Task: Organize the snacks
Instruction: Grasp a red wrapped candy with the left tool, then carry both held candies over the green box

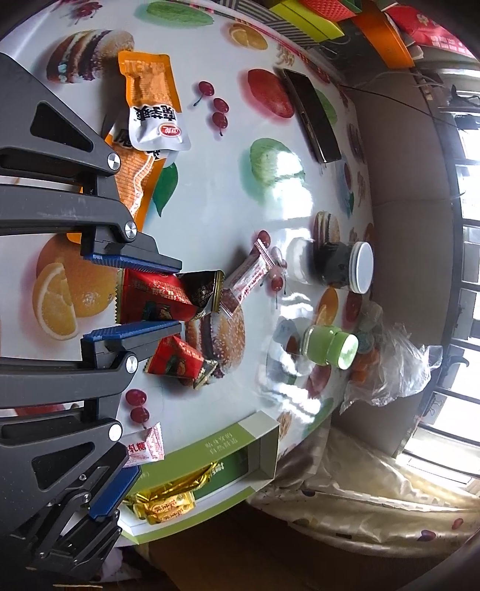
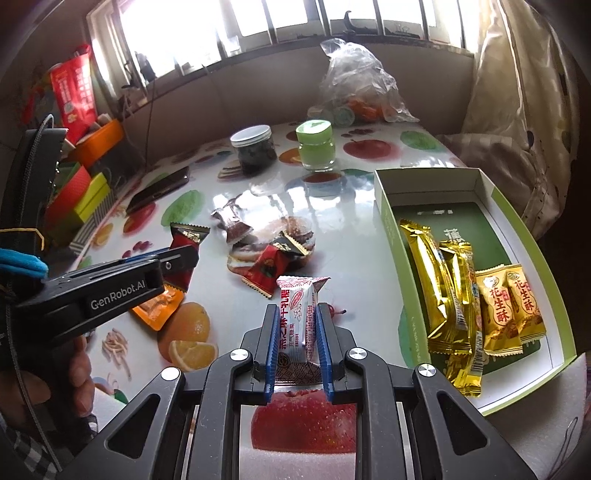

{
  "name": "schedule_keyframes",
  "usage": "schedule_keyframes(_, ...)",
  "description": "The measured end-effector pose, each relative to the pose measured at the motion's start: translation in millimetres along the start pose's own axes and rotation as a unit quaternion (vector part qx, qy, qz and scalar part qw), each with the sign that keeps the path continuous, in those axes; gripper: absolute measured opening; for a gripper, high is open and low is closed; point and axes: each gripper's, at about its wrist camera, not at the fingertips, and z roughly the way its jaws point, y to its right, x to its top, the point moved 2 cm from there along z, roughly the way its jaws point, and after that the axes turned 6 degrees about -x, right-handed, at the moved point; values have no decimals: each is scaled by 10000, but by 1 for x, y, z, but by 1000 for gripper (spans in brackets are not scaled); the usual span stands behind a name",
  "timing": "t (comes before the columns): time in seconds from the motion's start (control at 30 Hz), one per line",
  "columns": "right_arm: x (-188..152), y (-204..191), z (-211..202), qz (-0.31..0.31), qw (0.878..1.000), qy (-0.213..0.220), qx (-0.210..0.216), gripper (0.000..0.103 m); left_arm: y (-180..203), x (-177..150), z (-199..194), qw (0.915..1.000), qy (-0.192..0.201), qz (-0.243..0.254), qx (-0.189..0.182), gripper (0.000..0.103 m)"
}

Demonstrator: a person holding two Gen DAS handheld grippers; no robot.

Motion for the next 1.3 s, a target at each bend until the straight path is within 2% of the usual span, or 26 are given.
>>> schedule_keyframes(0.63,-8,28,-28,264,9993,205,-162,18,36,5,-15,9992,135,319,-204,27)
schedule_keyframes(1.3,-16,74,-53,679,9960,349,-456,18,94,9,-13,9952,111,767,-593,27)
